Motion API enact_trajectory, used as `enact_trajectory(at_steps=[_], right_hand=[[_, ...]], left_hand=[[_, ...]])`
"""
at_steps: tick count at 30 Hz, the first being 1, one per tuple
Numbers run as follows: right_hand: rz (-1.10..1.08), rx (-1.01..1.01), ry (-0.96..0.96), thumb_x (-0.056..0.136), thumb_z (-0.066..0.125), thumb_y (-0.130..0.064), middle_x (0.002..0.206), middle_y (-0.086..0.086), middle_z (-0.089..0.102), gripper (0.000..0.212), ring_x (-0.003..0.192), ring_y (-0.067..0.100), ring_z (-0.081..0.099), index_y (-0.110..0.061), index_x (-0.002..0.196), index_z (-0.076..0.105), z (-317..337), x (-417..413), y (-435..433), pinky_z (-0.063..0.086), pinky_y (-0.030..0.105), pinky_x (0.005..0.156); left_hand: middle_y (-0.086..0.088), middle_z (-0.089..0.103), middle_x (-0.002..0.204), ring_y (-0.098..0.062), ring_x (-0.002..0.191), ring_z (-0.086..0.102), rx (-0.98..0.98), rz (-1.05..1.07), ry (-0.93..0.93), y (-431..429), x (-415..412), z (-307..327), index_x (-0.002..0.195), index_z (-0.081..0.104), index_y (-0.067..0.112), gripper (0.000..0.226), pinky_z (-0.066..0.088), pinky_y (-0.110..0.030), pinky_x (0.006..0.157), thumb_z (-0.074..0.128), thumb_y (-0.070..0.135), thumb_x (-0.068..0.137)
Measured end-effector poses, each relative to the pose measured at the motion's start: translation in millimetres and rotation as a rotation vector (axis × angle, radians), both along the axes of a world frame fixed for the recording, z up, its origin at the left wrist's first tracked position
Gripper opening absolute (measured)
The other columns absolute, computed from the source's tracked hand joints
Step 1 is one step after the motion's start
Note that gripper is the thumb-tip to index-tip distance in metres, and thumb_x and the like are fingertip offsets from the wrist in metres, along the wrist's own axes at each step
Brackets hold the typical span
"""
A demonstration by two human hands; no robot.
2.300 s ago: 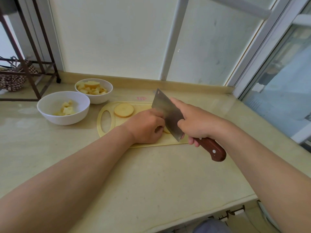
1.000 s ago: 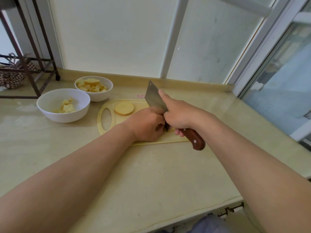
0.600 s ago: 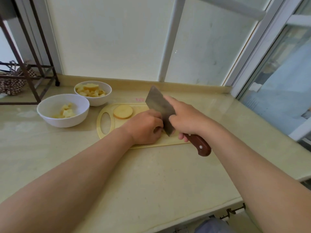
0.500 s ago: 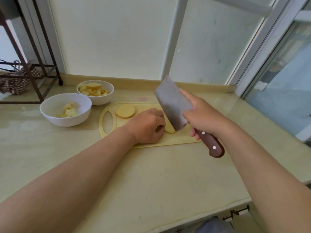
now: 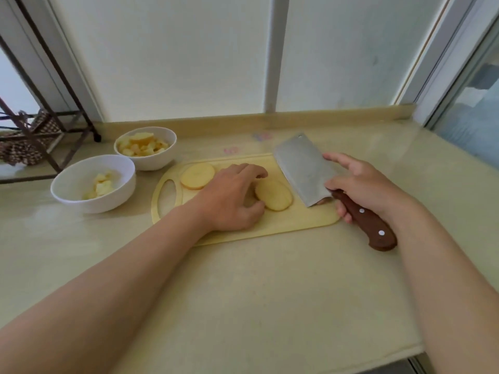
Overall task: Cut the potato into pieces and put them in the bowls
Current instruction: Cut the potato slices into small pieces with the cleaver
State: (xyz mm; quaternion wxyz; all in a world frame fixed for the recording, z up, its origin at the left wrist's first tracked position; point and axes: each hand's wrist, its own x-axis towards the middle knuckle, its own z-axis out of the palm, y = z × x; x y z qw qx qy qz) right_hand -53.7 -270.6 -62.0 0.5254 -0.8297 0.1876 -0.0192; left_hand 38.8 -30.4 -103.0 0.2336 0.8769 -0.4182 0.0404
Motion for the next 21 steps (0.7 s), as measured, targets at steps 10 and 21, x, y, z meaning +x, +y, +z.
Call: enact_trajectory(at_steps=[10,21], right_hand=[[0.131,0.005,0.015,0.102,0.051,0.000,0.043,-0.001,0.059,0.062,0.032,0.015,0.052,-0.035,0.152,0.043,3.0,-1.0,2.9,0.044,0.025,0.033],[0.162,0.023,0.016,0.101,0.052,0.001,0.044,-0.001,0.057,0.063,0.036,0.017,0.052,-0.037,0.151,0.044,0.3,3.7,-1.8,0.046,0.028,0.035]], left_hand=[[0.007,0.063,0.118,-0.009,0.105,0.052,-0.019,-0.003,0.061,0.2,2.5,2.5,0.132,0.060,0.020,0.060,0.038,-0.018,0.090,0.062,0.041,0.076],[0.006,0.052,0.143,-0.012,0.126,0.045,0.045,-0.074,0.058,-3.4,2.3,5.9,0.144,0.048,0.022,0.062,0.030,-0.015,0.102,0.066,0.031,0.084]])
